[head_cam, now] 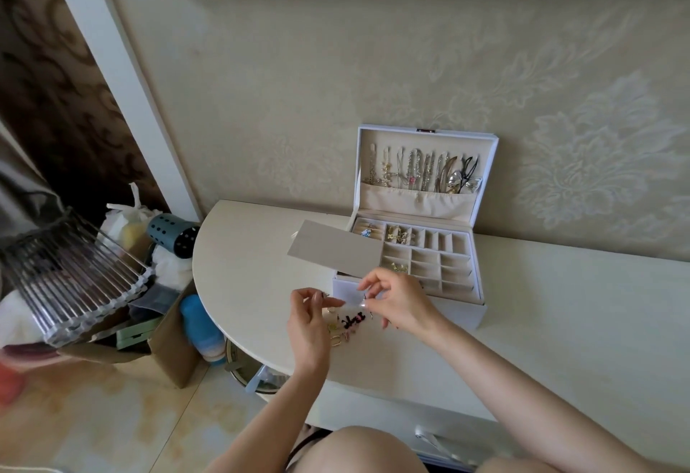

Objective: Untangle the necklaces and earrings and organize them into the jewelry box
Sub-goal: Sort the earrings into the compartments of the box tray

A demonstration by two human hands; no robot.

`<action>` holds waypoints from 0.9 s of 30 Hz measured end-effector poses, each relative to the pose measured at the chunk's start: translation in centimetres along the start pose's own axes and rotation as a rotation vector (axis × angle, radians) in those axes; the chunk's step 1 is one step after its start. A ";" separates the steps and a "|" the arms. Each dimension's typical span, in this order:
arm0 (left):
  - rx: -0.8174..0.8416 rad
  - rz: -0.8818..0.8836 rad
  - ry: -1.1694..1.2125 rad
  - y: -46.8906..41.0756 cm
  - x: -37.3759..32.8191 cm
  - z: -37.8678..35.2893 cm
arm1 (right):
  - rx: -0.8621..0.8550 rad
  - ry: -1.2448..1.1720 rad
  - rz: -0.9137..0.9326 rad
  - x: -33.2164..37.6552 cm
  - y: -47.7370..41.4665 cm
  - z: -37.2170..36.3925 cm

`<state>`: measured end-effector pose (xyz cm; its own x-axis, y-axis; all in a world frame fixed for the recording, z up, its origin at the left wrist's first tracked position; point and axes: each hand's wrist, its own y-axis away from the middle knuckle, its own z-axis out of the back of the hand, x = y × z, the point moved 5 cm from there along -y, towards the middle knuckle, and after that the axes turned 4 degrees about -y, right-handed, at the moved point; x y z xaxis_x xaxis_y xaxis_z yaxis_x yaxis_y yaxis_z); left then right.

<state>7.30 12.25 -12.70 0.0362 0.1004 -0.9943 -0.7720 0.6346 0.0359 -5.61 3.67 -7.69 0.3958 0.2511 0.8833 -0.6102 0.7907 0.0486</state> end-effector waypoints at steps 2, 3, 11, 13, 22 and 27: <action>-0.010 -0.068 0.010 -0.1 -1.5 0.2 | -0.021 -0.082 0.004 0.2 -0.1 0.7; 0.008 -0.107 0.011 -0.2 -2.4 0.1 | -0.039 -0.114 0.004 0.3 -0.1 1.1; 0.266 -0.302 -0.214 -2.8 -6.7 -4.5 | -0.357 -0.246 -0.036 -1.0 -2.1 6.1; 0.342 -0.321 -0.276 -3.7 -7.2 -6.2 | -0.417 -0.208 -0.058 -1.7 -2.7 7.2; 0.396 -0.458 -0.557 -7.1 -8.1 -11.6 | -0.452 -0.103 -0.106 -2.7 -6.3 8.7; 0.370 -0.437 -0.454 -6.7 -7.6 -9.8 | -0.401 -0.020 -0.084 -2.5 -5.7 9.2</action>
<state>5.99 -0.29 -6.37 0.6136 0.0363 -0.7888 -0.3653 0.8986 -0.2429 -9.41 -6.59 -5.91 0.4169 0.1684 0.8932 -0.2591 0.9639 -0.0608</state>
